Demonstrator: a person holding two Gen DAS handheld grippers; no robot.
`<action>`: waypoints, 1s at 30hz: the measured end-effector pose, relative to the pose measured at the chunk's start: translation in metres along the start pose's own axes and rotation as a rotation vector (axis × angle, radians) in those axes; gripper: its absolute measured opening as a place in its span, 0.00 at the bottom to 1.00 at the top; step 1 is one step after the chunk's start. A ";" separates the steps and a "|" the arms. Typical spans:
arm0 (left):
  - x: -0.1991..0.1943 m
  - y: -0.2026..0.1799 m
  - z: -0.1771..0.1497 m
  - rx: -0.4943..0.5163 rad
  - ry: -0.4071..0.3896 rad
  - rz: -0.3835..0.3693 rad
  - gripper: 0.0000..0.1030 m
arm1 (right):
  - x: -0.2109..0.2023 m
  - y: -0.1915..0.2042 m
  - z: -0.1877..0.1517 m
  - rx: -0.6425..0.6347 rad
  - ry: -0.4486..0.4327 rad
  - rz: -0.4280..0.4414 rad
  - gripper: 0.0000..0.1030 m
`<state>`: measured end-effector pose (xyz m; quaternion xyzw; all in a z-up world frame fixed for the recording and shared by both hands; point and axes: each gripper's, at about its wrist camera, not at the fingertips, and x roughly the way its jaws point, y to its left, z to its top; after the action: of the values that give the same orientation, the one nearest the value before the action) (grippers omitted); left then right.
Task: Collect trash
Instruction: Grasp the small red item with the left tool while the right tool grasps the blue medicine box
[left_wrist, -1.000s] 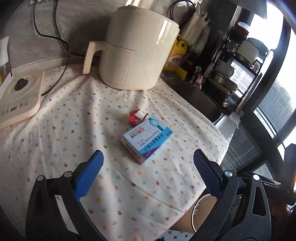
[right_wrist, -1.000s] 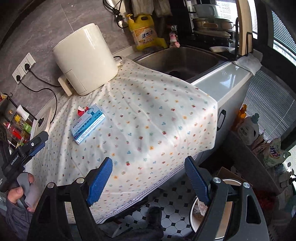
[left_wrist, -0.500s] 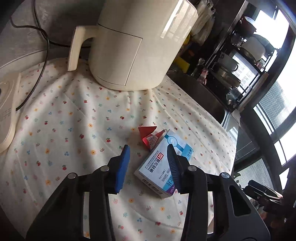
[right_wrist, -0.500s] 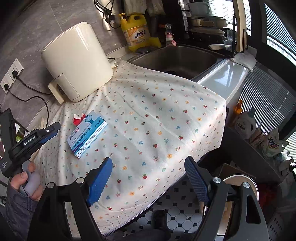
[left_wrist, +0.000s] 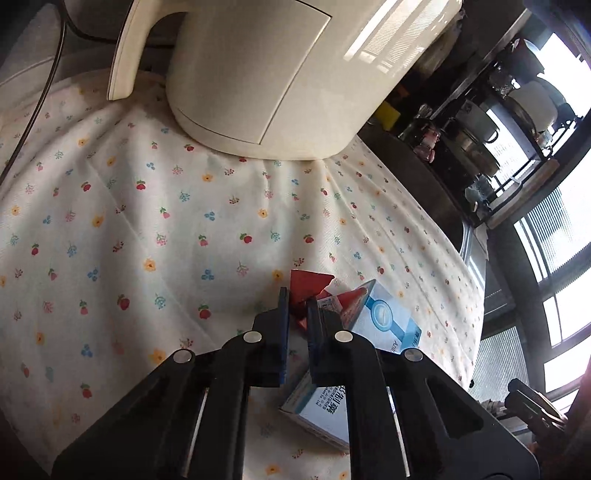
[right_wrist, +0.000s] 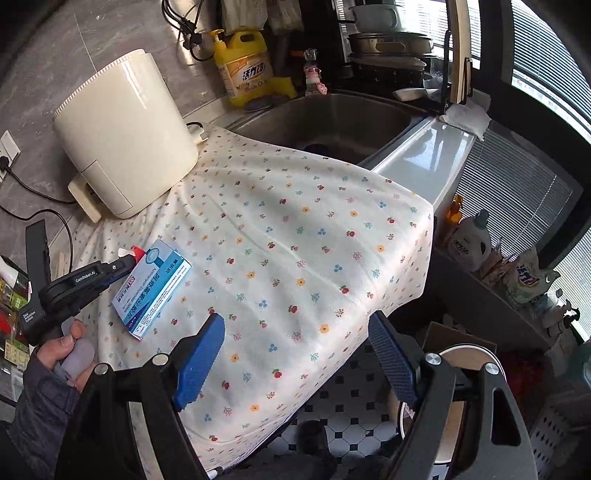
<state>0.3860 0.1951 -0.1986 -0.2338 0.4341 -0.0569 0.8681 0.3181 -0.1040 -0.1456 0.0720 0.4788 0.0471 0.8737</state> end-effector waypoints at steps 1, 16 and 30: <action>-0.004 0.002 0.001 0.002 -0.017 -0.001 0.09 | 0.002 0.004 0.001 -0.010 0.005 0.002 0.76; -0.102 0.077 -0.035 -0.162 -0.182 0.097 0.09 | 0.063 0.133 0.012 -0.310 0.181 0.171 0.85; -0.206 0.146 -0.091 -0.361 -0.309 0.344 0.09 | 0.119 0.219 0.025 -0.370 0.271 0.260 0.92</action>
<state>0.1729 0.3534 -0.1623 -0.3134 0.3331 0.2056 0.8652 0.4004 0.1280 -0.1939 -0.0349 0.5613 0.2548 0.7866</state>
